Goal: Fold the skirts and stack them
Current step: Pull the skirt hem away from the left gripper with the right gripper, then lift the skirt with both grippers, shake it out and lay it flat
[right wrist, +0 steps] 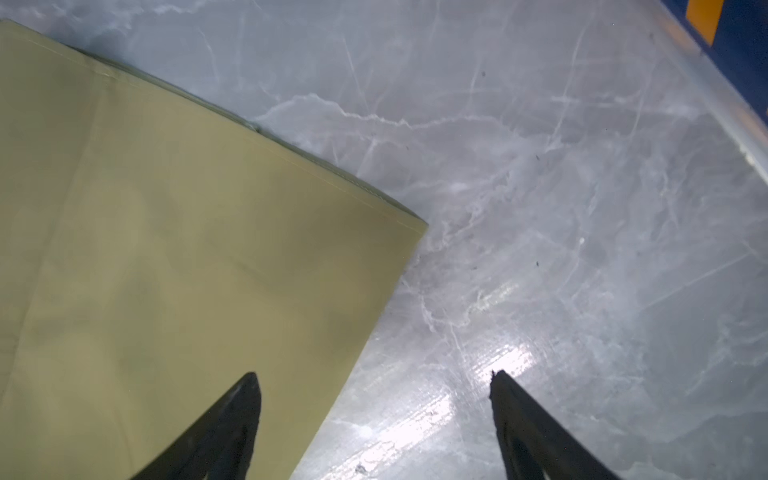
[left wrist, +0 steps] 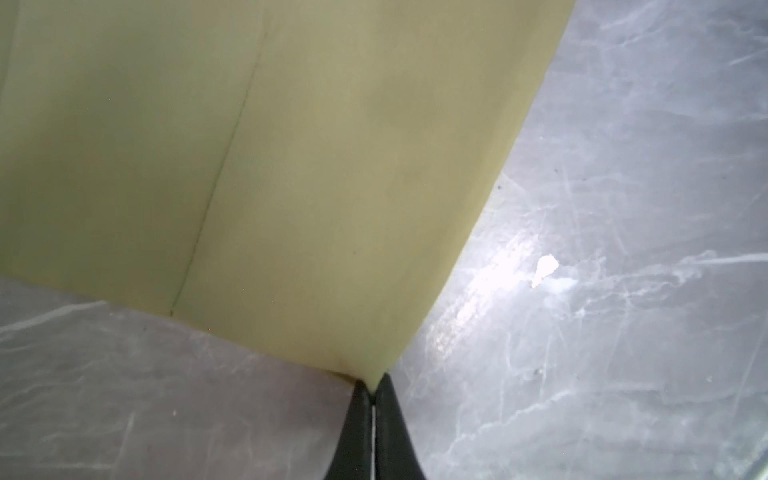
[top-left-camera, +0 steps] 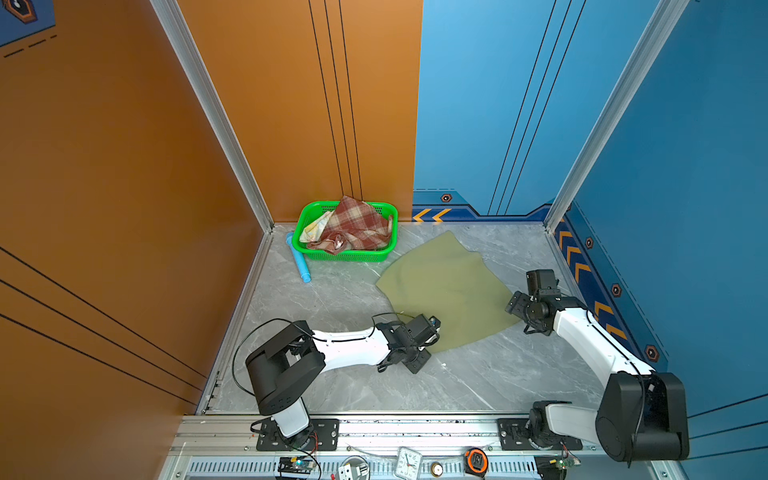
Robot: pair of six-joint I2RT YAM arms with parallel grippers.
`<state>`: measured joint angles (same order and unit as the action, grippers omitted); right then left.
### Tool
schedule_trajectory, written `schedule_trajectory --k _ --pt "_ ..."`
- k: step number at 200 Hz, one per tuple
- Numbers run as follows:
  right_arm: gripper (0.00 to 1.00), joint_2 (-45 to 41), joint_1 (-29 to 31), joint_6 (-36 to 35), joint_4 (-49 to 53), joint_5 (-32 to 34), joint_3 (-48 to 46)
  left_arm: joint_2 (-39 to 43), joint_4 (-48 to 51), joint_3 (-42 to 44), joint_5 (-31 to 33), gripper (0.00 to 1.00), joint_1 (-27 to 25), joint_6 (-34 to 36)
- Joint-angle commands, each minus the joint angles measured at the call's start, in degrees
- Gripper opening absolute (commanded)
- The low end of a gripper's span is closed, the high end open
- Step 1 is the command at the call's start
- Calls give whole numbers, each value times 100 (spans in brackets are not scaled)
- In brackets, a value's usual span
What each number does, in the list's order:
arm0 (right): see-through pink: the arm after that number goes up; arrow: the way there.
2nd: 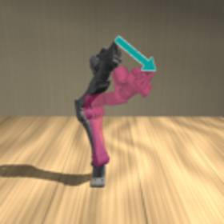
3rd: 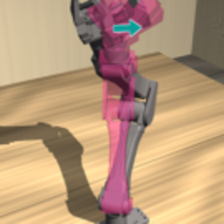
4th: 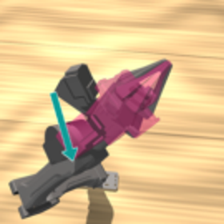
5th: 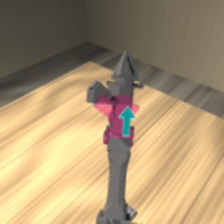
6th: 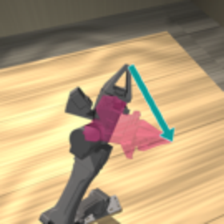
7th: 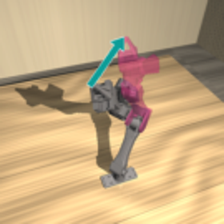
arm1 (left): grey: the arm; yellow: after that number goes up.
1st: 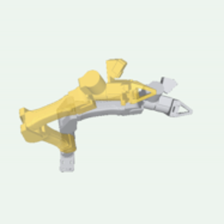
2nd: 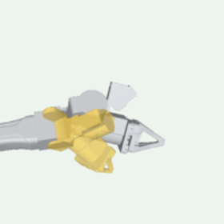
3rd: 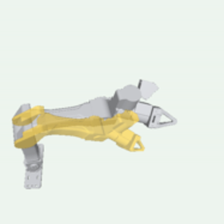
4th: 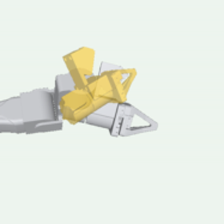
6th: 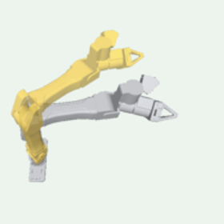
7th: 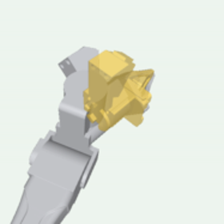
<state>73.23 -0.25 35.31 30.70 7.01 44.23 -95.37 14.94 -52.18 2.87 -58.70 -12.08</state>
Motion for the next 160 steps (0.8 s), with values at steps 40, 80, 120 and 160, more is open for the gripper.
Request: schedule_trajectory --k 40,80,120,160 --pt "71 474 -317 489 -774 -609 -280 446 -33 249 195 0 -101 -120" --pt "65 1083 -441 597 -1221 -753 -239 533 16 274 205 0 -93 -111" --pt "50 1451 -470 579 -1454 -780 -195 637 87 280 203 0 -35 -128" --pt "0 1456 -556 543 -1635 -609 -122 925 183 292 265 0 11 -85"
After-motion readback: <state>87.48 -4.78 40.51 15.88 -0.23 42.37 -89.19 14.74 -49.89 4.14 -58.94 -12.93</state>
